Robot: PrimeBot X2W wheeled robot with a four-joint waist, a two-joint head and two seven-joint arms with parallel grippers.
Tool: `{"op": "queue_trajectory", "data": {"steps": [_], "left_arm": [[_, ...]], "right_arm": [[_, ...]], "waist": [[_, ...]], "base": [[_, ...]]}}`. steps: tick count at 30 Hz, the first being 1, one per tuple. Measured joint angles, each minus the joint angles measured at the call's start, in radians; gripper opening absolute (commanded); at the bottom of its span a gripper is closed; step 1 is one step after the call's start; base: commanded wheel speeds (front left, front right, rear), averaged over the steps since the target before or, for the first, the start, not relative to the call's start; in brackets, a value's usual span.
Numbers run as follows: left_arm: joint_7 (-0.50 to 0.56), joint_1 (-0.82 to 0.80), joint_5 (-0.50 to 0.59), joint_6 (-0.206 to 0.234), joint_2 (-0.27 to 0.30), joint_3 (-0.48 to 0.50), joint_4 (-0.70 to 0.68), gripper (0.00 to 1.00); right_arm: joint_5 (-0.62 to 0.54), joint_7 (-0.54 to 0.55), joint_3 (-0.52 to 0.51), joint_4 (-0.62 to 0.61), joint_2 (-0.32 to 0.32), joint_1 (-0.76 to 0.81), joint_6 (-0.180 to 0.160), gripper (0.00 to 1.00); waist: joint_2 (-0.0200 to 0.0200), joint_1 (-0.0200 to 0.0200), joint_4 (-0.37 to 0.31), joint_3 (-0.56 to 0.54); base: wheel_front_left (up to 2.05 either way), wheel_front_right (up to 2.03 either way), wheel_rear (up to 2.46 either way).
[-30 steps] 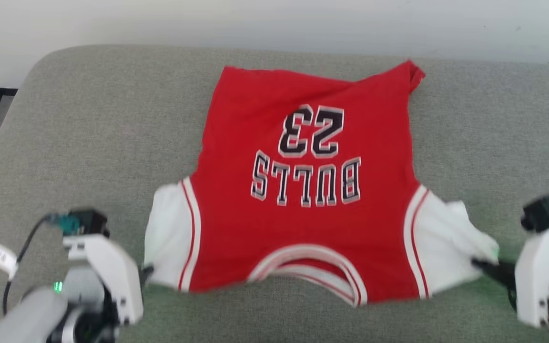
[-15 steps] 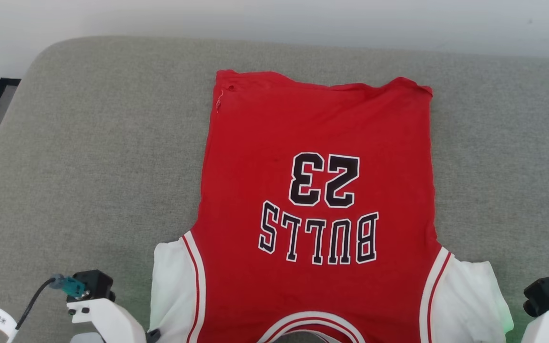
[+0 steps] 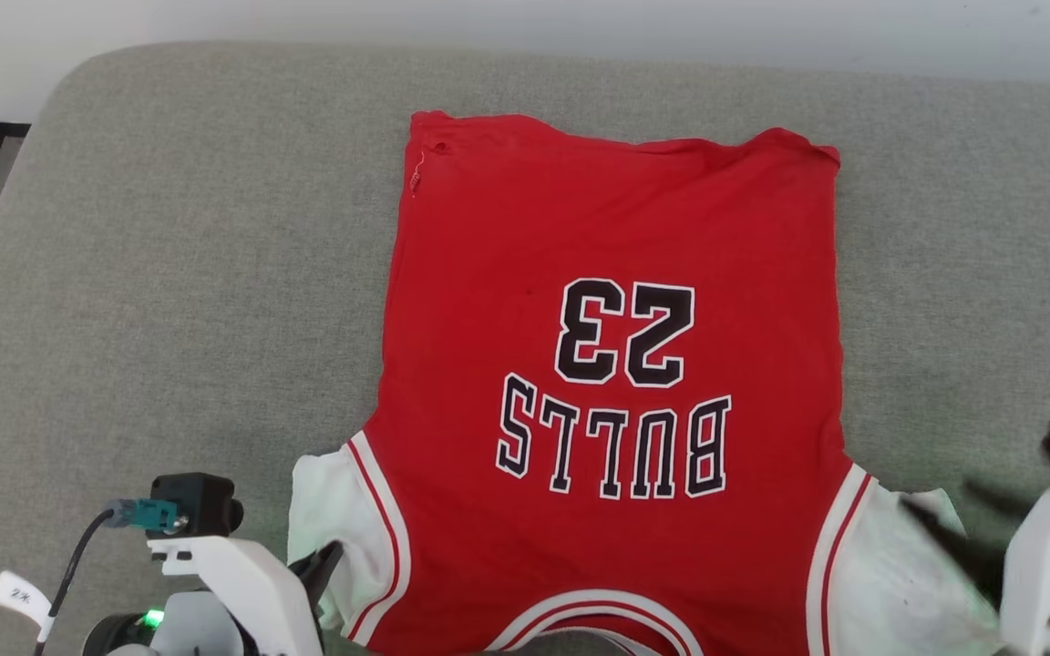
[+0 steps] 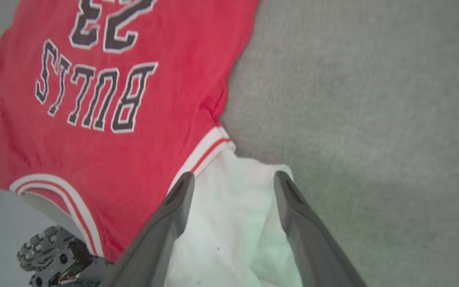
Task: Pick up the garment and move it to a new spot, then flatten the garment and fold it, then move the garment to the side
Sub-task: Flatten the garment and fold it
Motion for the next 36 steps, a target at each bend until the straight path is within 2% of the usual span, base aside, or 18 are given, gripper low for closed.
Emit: {"op": "queue_trajectory", "data": {"steps": [5, 8, 12, 13, 16, 17, 23, 29, 35, 36], "left_arm": [[-0.029, -0.015, 0.012, -0.019, -0.025, -0.002, 0.005, 0.0], [-0.032, -0.037, 0.019, -0.029, -0.043, -0.012, 0.008, 0.0], [-0.033, -0.072, 0.038, -0.044, -0.067, -0.024, 0.018, 0.0], [-0.033, -0.072, 0.038, -0.044, -0.067, -0.024, 0.018, 0.0], [-0.033, -0.1, 0.048, -0.054, -0.086, -0.035, 0.027, 0.0], [-0.032, -0.117, 0.053, -0.063, -0.1, -0.043, 0.034, 0.0], [-0.028, -0.161, 0.063, -0.09, -0.141, -0.067, 0.062, 0.0], [-0.029, -0.19, 0.065, -0.115, -0.177, -0.084, 0.09, 0.0], [-0.035, -0.196, 0.062, -0.134, -0.199, -0.091, 0.117, 0.0], [-0.039, -0.195, 0.061, -0.137, -0.2, -0.091, 0.121, 0.0]], "right_arm": [[-0.092, -0.061, -0.05, -0.017, 0.038, -0.155, 0.0, 1.0], [-0.13, -0.101, -0.058, 0.039, 0.059, -0.273, 0.0, 1.0], [-0.162, -0.148, -0.047, 0.177, 0.041, -0.43, 0.0, 1.0], [-0.162, -0.148, -0.047, 0.177, 0.041, -0.43, 0.0, 1.0], [-0.181, -0.176, -0.023, 0.293, 0.008, -0.546, 0.0, 1.0], [-0.182, -0.184, -0.004, 0.378, -0.005, -0.615, 0.0, 1.0], [-0.205, -0.178, 0.054, 0.626, -0.043, -0.783, 0.0, 1.0], [-0.23, -0.121, 0.055, 0.862, -0.046, -0.896, 0.0, 1.0], [-0.233, -0.036, 0.095, 1.014, -0.06, -0.991, 0.0, 1.0], [-0.235, -0.026, 0.122, 1.019, -0.068, -0.996, -0.001, 0.74]], "waist": [[0.0, 0.0, 0.013, 0.021], [0.0, 0.0, 0.027, 0.041], [0.0, 0.0, 0.055, 0.073], [0.0, 0.0, 0.055, 0.073], [0.0, 0.0, 0.082, 0.099], [0.0, 0.0, 0.103, 0.116], [0.0, 0.0, 0.171, 0.159], [0.0, 0.0, 0.235, 0.19], [0.0, 0.0, 0.278, 0.204], [0.0, 0.0, 0.28, 0.203]], "base": [[0.0, 0.0, 0.0], [0.0, 0.0, 0.0], [0.0, 0.0, 0.0], [0.0, 0.0, 0.0], [0.0, 0.0, 0.0], [0.0, 0.0, 0.0], [0.0, 0.0, 0.0], [0.0, 0.0, 0.0], [0.0, 0.0, 0.0], [0.0, 0.0, 0.0]]}}
